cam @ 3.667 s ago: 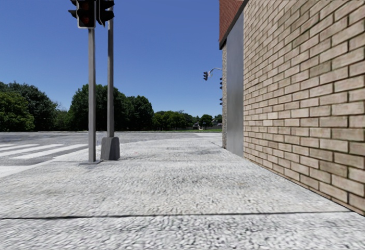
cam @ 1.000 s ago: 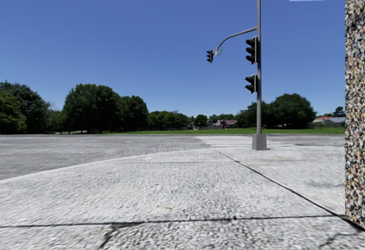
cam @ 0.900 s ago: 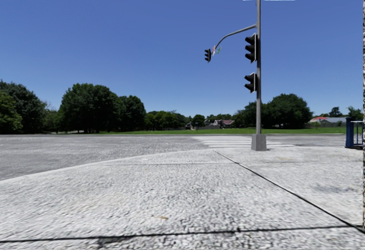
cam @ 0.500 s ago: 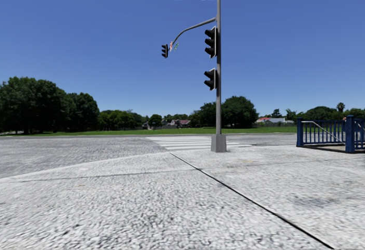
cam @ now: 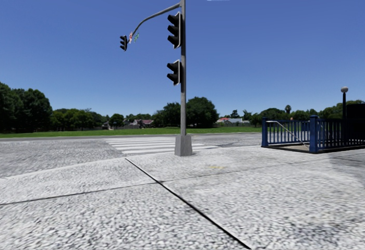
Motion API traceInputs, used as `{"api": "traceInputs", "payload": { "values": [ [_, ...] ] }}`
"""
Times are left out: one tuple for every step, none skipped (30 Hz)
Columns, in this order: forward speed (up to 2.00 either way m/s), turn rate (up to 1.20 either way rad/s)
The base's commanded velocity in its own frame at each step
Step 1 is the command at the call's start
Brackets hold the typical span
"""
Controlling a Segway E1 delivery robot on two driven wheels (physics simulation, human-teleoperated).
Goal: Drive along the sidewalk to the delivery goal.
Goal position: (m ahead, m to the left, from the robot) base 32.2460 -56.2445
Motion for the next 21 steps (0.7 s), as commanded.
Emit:
{"api": "traceInputs", "payload": {
  "values": [
    [1.35, -0.61],
    [1.35, -0.61],
    [1.33, -0.62],
    [1.32, -0.62],
    [1.32, -0.62],
    [1.29, -0.63],
    [1.26, -0.63],
    [1.26, -0.63],
    [1.26, -0.63],
    [1.25, -0.64],
    [1.25, -0.64],
    [1.25, -0.64],
    [1.25, -0.64],
    [1.25, -0.64],
    [1.25, -0.64],
    [1.25, -0.64],
    [1.25, -0.64],
    [1.25, -0.64],
    [1.25, -0.64],
    [1.25, -0.64],
    [1.25, -0.64]
  ]
}}
